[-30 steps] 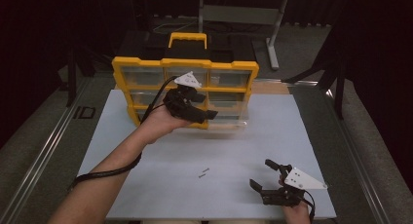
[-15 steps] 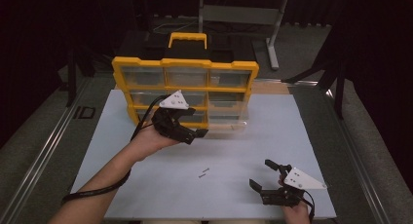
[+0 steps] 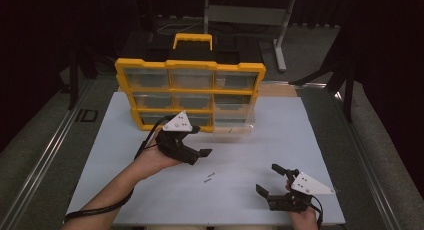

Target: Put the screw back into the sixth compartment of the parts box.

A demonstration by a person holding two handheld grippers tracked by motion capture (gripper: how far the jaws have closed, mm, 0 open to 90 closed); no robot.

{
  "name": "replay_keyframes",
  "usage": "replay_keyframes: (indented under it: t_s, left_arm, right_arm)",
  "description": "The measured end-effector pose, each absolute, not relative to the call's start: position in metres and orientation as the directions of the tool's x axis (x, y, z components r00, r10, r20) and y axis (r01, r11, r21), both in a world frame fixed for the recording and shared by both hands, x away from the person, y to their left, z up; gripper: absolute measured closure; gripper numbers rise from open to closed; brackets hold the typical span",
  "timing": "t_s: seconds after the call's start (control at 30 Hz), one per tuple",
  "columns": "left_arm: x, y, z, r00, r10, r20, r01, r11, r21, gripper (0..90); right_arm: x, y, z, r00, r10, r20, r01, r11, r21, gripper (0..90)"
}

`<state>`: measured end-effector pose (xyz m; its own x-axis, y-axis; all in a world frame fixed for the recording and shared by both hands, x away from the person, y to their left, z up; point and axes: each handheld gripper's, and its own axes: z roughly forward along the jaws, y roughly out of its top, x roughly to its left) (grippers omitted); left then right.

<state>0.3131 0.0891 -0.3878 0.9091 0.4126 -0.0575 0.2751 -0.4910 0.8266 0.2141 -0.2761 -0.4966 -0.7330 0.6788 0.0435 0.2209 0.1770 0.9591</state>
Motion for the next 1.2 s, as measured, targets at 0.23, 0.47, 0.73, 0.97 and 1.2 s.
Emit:
replay_keyframes:
  t_s: [0.23, 0.47, 0.73, 0.97, 1.2]
  left_arm:
    - [0.307, 0.085, -0.407, 0.915, 0.397, -0.068, 0.281, -0.506, 0.815, 21.4]
    - [0.307, 0.081, -0.426, 0.92, 0.385, -0.081, 0.292, -0.531, 0.796, 29.0]
    - [0.305, 0.073, -0.449, 0.926, 0.363, -0.101, 0.305, -0.565, 0.767, 41.1]
    - [0.308, 0.068, -0.468, 0.928, 0.349, -0.131, 0.327, -0.592, 0.737, 49.3]
    - [0.312, 0.063, -0.483, 0.922, 0.364, -0.132, 0.346, -0.621, 0.703, 55.2]
  right_arm:
    - [0.214, -0.276, -0.496, -0.732, 0.68, 0.044, 0.222, 0.177, 0.959, 10.6]
    - [0.214, -0.276, -0.496, -0.732, 0.68, 0.042, 0.22, 0.178, 0.959, 10.6]
    - [0.214, -0.276, -0.496, -0.734, 0.678, 0.045, 0.222, 0.177, 0.959, 10.5]
    - [0.213, -0.276, -0.496, -0.734, 0.677, 0.045, 0.222, 0.177, 0.959, 10.5]
    - [0.214, -0.276, -0.496, -0.734, 0.677, 0.045, 0.222, 0.178, 0.959, 10.6]
